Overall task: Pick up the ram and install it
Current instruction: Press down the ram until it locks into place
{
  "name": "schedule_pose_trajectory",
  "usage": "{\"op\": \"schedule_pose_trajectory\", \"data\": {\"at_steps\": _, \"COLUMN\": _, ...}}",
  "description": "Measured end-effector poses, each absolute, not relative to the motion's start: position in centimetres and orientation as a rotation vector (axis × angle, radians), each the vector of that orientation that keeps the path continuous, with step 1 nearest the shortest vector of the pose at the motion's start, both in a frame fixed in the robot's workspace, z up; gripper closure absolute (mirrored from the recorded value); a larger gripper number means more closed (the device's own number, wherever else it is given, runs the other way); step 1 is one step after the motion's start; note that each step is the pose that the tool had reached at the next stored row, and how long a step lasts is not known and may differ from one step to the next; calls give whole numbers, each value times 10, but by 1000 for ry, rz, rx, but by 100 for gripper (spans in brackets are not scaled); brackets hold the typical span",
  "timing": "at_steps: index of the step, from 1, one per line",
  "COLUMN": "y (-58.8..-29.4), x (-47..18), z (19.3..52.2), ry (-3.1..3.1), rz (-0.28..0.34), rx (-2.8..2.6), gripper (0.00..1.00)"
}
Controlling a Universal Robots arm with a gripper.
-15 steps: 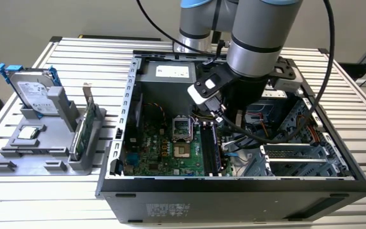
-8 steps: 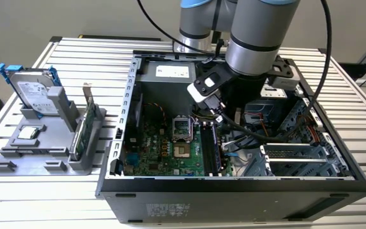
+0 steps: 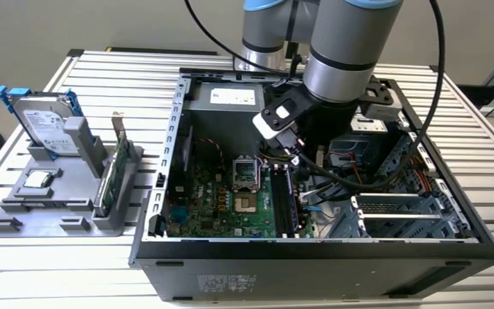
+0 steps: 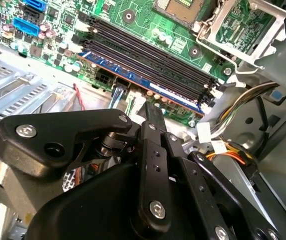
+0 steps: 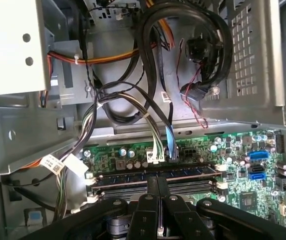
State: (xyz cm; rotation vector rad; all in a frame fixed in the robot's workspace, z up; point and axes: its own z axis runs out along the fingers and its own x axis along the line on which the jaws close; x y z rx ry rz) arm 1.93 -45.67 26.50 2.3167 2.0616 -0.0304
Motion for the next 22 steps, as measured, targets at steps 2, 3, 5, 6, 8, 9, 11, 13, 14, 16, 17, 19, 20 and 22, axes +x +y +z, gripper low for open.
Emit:
{"op": "schedule_pose_trajectory", "data": {"at_steps": 2, "y": -457, "x": 19, "z": 265, "ry": 2073, "rz": -37, "rx": 2311, "gripper": 100}}
{"op": "schedule_pose_trajectory", "data": {"at_steps": 3, "y": -456, "x": 19, "z": 265, "ry": 2079, "rz": -40, "rx": 2309, "gripper": 100}}
{"op": "schedule_pose_trajectory", "data": {"at_steps": 5, "y": -456, "x": 19, "z": 264, "ry": 2092, "rz": -46, "rx": 2303, "gripper": 100}}
{"op": "schedule_pose_trajectory", "data": {"at_steps": 6, "y": -456, "x": 19, "z": 263, "ry": 2098, "rz": -47, "rx": 2298, "gripper": 100}}
{"op": "schedule_pose_trajectory", "data": {"at_steps": 8, "y": -456, "x": 19, "z": 260, "ry": 2109, "rz": -47, "rx": 2287, "gripper": 100}}
{"op": "schedule_pose_trajectory", "data": {"at_steps": 9, "y": -456, "x": 19, "z": 259, "ry": 2115, "rz": -47, "rx": 2281, "gripper": 100}}
{"op": "schedule_pose_trajectory", "data": {"at_steps": 11, "y": -455, "x": 19, "z": 255, "ry": 2122, "rz": -47, "rx": 2275, "gripper": 100}}
{"op": "schedule_pose_trajectory", "data": {"at_steps": 13, "y": -454, "x": 19, "z": 252, "ry": 2125, "rz": -47, "rx": 2272, "gripper": 100}}
{"op": "schedule_pose_trajectory", "data": {"at_steps": 14, "y": -454, "x": 19, "z": 251, "ry": 2125, "rz": -47, "rx": 2272, "gripper": 100}}
{"op": "schedule_pose_trajectory", "data": {"at_steps": 16, "y": -454, "x": 19, "z": 251, "ry": 2126, "rz": -47, "rx": 2270, "gripper": 100}}
{"op": "schedule_pose_trajectory", "data": {"at_steps": 17, "y": -454, "x": 19, "z": 251, "ry": 2127, "rz": -47, "rx": 2270, "gripper": 100}}
{"op": "schedule_pose_trajectory", "data": {"at_steps": 19, "y": -454, "x": 19, "z": 251, "ry": 2128, "rz": -47, "rx": 2269, "gripper": 100}}
{"op": "schedule_pose_trajectory", "data": {"at_steps": 20, "y": -454, "x": 19, "z": 251, "ry": 2128, "rz": -47, "rx": 2269, "gripper": 100}}
{"op": "schedule_pose_trajectory", "data": {"at_steps": 22, "y": -454, "x": 19, "z": 250, "ry": 2129, "rz": -46, "rx": 2269, "gripper": 100}}
